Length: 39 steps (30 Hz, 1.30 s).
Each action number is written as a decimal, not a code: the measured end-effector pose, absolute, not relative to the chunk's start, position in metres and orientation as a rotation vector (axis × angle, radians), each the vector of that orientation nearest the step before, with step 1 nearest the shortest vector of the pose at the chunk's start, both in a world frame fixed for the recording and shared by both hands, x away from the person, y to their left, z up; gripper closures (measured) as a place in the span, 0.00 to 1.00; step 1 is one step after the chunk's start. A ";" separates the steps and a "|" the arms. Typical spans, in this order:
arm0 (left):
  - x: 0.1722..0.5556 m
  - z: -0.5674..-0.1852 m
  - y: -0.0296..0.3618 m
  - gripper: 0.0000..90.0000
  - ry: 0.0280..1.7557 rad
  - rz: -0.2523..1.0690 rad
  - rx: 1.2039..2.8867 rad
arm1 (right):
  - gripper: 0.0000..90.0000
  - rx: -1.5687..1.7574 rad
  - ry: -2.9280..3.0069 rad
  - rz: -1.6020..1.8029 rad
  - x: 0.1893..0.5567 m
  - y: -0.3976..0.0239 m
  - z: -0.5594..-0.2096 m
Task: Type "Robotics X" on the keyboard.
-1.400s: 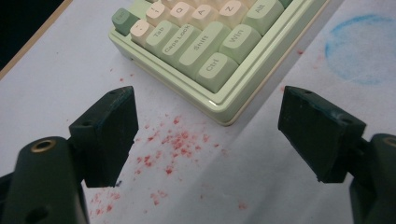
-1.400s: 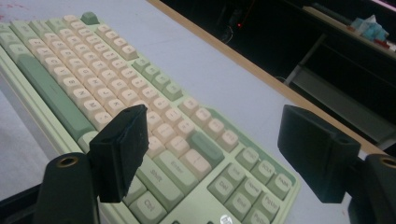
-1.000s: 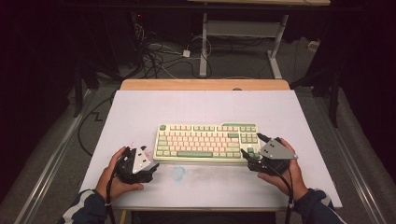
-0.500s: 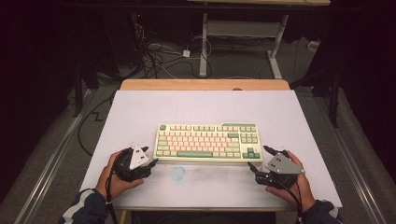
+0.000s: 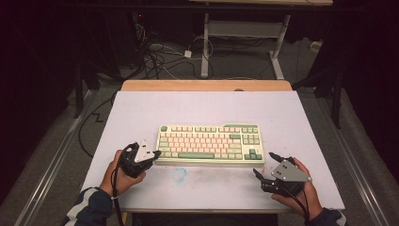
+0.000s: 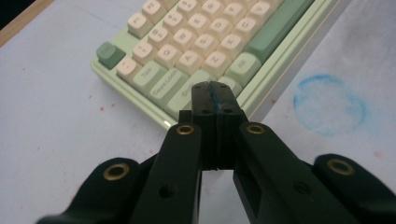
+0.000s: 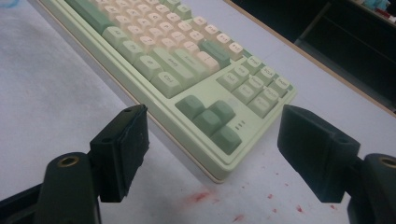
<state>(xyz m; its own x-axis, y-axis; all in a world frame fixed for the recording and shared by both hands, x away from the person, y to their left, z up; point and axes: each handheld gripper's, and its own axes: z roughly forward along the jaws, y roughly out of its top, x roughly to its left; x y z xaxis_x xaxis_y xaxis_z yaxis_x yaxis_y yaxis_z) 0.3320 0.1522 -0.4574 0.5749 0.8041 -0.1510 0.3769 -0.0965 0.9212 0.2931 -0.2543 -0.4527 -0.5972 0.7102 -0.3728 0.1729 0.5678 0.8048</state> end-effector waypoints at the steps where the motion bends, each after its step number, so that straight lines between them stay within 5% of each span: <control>1: 0.333 -0.456 0.150 0.97 0.986 0.476 1.698 | 0.29 0.705 2.091 0.972 0.294 -0.254 -0.453; 21: 0.365 -0.459 0.089 0.97 0.921 0.380 1.801 | 0.29 0.670 2.134 0.949 0.296 -0.247 -0.458; 39: 0.375 -0.469 0.078 0.97 0.946 0.369 1.848 | 0.30 0.652 2.157 0.936 0.296 -0.245 -0.460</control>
